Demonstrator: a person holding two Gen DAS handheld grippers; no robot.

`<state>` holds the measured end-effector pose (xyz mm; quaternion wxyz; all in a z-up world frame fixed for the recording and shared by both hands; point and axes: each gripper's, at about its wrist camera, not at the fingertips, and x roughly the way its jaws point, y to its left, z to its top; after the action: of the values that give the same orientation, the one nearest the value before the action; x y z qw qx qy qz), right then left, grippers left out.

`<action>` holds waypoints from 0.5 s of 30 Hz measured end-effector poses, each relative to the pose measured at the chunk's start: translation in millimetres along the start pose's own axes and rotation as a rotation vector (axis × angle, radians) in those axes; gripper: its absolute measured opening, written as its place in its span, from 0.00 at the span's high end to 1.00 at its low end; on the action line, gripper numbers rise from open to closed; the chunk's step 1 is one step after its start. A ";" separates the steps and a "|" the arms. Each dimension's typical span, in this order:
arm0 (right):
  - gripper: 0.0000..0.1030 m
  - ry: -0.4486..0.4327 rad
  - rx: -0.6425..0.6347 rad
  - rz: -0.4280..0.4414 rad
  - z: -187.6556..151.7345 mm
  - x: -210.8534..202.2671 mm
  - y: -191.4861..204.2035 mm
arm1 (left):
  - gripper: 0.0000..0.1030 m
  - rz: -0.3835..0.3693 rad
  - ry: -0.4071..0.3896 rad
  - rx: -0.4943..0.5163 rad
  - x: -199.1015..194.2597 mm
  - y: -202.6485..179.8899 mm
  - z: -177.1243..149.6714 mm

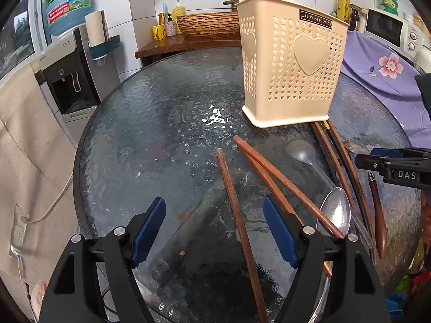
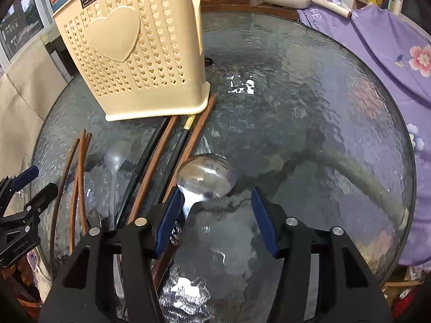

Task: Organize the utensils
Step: 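Lower the right gripper onto the steel ladle bowl and close it, then grasp a wooden chopstick with the left gripper while the right gripper lifts the ladle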

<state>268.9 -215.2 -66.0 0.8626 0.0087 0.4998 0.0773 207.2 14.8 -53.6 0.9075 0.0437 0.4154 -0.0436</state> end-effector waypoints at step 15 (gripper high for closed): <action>0.53 0.071 -0.116 0.075 40.0 17.5 -31.8 | 0.29 -0.015 0.022 -0.016 11.7 2.8 5.4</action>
<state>316.0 -241.6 -63.9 0.8399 -0.0253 0.5241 0.1384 219.2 16.4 -58.8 0.9028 0.0339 0.4261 -0.0467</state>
